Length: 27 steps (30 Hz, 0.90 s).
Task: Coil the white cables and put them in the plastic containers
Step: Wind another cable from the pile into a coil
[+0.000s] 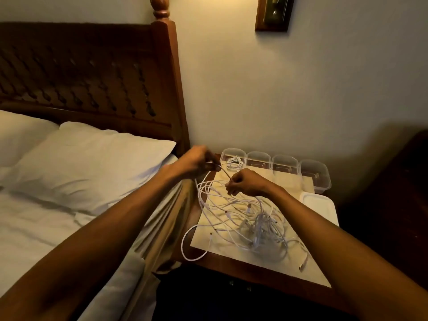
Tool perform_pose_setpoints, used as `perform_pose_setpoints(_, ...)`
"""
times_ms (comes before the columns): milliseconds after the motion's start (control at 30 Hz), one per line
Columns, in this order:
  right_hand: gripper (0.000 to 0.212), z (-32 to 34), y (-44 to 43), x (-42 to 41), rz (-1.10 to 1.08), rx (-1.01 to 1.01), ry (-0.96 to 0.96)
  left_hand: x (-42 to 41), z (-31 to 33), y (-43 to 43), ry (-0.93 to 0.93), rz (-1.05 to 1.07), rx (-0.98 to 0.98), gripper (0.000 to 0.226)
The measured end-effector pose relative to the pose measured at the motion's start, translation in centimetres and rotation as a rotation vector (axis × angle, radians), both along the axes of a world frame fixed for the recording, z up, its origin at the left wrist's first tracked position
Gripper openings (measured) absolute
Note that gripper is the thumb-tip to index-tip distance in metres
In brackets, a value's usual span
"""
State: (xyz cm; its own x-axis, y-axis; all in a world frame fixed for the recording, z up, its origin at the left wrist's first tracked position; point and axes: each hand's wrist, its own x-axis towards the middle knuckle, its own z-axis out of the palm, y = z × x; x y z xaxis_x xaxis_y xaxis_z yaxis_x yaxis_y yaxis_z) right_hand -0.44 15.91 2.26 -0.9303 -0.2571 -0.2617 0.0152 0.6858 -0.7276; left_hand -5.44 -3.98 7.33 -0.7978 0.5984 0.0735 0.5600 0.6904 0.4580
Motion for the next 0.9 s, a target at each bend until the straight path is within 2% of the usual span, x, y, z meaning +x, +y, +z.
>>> perform_pose_setpoints(233, 0.026, 8.2, 4.0, 3.7, -0.195, -0.013, 0.23, 2.3, 8.1, 0.7, 0.082, -0.002, 0.245, 0.023)
perform_pose_setpoints(400, 0.035, 14.5, 6.5, 7.2, -0.267, -0.226, 0.333, 3.7, 12.2, 1.8, 0.067, -0.009, 0.377, 0.021)
perform_pose_setpoints(500, 0.042, 17.1, 7.2, 8.6, -0.279, -0.256, 0.34, 4.1, 14.0, 2.8, 0.099, -0.011, 0.461, 0.017)
perform_pose_setpoints(633, 0.026, 19.7, 7.4, 9.1, -0.331, -0.224, 0.4, 4.9, 16.9, 4.7, 0.187, -0.042, 0.489, 0.016)
perform_pose_setpoints(700, 0.037, 20.8, 7.7, 9.1, -0.362, -0.212, 0.43, 5.3, 18.1, 5.7, 0.237, -0.073, 0.424, 0.019)
perform_pose_setpoints(800, 0.05, 22.4, 8.1, 9.1, -0.351, -0.033, 0.538, 5.6, 19.2, 6.7, 0.328, -0.135, 0.329, 0.02)
perform_pose_setpoints(900, 0.047, 23.7, 8.4, 9.2, -0.337, 0.385, 0.672, 5.6, 19.8, 7.0, 0.382, -0.184, 0.292, 0.019)
